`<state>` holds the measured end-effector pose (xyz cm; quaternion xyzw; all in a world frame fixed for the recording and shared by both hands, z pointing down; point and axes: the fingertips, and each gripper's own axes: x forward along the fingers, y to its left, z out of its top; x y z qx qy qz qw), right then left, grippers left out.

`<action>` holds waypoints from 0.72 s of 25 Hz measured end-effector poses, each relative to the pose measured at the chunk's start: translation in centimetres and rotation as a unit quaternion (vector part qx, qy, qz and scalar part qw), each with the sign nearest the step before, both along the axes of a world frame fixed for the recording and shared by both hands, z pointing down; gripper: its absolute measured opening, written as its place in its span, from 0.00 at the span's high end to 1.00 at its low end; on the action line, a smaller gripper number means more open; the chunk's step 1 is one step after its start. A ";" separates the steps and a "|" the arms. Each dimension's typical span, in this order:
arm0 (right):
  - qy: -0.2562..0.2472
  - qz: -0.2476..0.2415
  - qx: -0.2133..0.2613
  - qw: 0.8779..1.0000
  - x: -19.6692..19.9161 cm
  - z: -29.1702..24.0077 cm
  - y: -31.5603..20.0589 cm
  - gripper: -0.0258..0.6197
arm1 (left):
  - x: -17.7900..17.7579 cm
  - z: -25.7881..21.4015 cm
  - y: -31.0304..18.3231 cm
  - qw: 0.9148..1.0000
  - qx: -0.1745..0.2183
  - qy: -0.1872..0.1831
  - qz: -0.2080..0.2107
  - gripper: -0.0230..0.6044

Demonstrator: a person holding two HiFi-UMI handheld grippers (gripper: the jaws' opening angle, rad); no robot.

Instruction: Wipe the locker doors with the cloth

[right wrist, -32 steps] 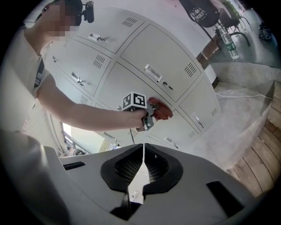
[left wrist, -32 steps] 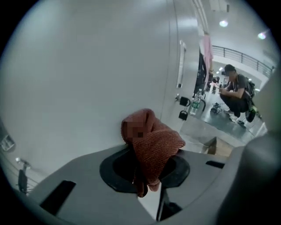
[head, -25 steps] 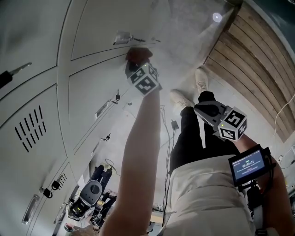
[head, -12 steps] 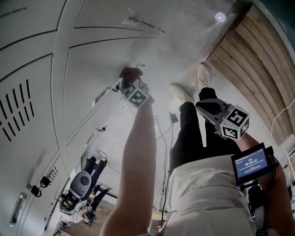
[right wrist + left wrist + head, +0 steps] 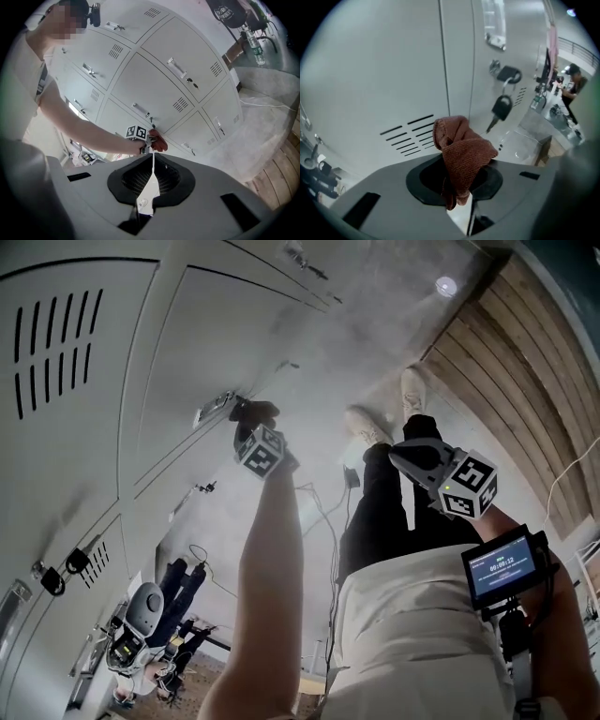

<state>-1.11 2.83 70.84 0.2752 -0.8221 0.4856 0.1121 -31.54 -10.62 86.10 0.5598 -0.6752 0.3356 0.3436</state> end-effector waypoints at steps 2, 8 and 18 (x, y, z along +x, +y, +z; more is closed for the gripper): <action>0.005 0.005 0.015 1.000 -0.3 -0.9 -0.4 0.93 | 1.7 -1.9 0.6 0.998 0.016 0.020 0.052 0.85; 0.002 0.010 0.097 0.995 -2.6 -6.6 -4.4 0.93 | 5.7 -11.0 2.5 0.985 0.078 0.064 0.137 0.85; 0.010 0.004 0.241 0.970 -2.7 -20.1 -11.4 0.93 | 10.1 -29.0 1.5 0.951 0.214 0.154 0.165 0.84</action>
